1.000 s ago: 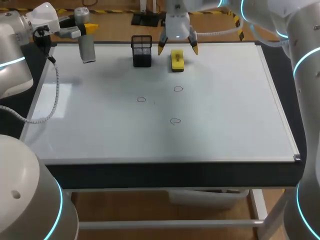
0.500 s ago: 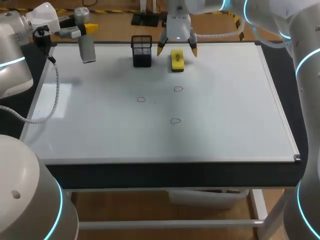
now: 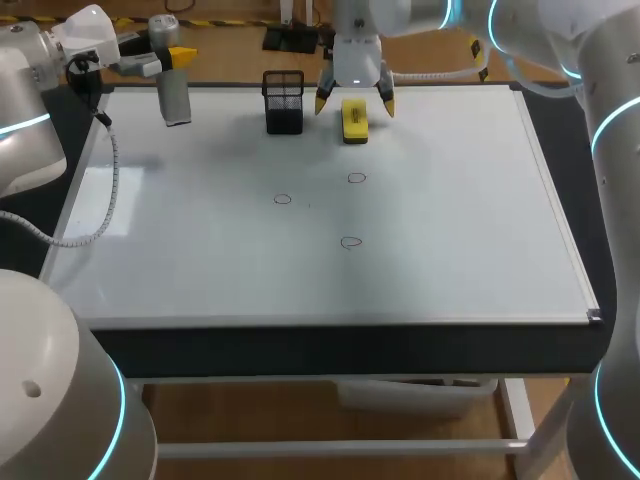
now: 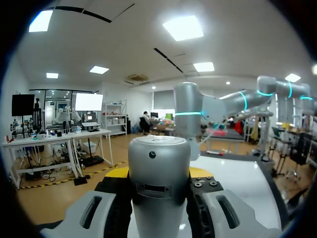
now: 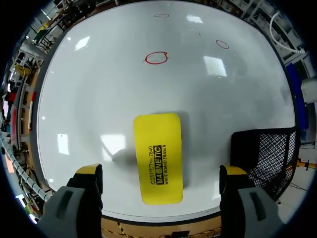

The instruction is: Pick up the inspection probe, press it on each red-marked spot on the whiteboard one by one, put down the probe, pick up the eraser, and wipe off all the red marks.

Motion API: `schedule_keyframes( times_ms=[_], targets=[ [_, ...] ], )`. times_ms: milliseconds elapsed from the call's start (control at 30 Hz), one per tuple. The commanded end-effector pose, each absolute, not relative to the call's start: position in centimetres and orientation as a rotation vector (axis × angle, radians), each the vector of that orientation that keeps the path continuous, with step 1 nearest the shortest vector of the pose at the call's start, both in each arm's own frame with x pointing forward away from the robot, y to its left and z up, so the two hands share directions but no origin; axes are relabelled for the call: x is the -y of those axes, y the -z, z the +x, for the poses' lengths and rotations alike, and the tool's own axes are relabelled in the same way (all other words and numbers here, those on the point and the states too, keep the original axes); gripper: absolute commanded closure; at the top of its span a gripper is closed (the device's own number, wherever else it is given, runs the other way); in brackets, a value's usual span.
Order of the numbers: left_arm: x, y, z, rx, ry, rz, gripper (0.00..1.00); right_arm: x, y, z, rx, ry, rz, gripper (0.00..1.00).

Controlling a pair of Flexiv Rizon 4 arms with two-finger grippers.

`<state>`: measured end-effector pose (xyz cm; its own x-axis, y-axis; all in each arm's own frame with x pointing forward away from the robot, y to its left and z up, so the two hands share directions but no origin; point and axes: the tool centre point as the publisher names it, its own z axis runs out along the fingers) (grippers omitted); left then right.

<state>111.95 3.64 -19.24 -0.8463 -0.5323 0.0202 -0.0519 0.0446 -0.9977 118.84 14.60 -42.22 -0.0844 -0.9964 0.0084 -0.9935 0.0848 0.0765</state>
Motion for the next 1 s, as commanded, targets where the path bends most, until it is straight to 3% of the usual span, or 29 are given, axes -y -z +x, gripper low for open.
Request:
schedule_keyframes(
  times_ms=[33,500,567,600,633,933,1000],
  targets=[
    [-3.6,19.2,111.9,-1.971,1.858,-0.59,1.0,-14.8,43.1,120.0,2.045,0.487,1.878,0.0],
    [-3.6,19.2,111.9,-1.971,1.858,-0.59,1.0,-15.0,43.5,119.9,2.023,0.508,1.878,0.0],
    [-3.6,19.2,111.9,-1.971,1.858,-0.59,1.0,-15.0,43.5,119.9,2.028,0.51,1.872,0.16],
    [-3.6,19.2,111.9,-1.971,1.858,-0.59,1.0,-15.0,43.5,119.9,2.028,0.511,1.871,0.35],
    [-3.6,19.2,111.9,-1.971,1.858,-0.59,1.0,-15.0,43.5,119.9,2.028,0.512,1.871,0.46],
    [-3.6,19.2,111.9,-1.971,1.858,-0.59,1.0,-14.9,42.7,119.5,2.046,0.524,1.861,0.71],
    [-3.6,19.2,111.9,-1.971,1.858,-0.59,1.0,-14.8,42.3,119.5,2.07,0.519,1.854,0.91]
  ],
)
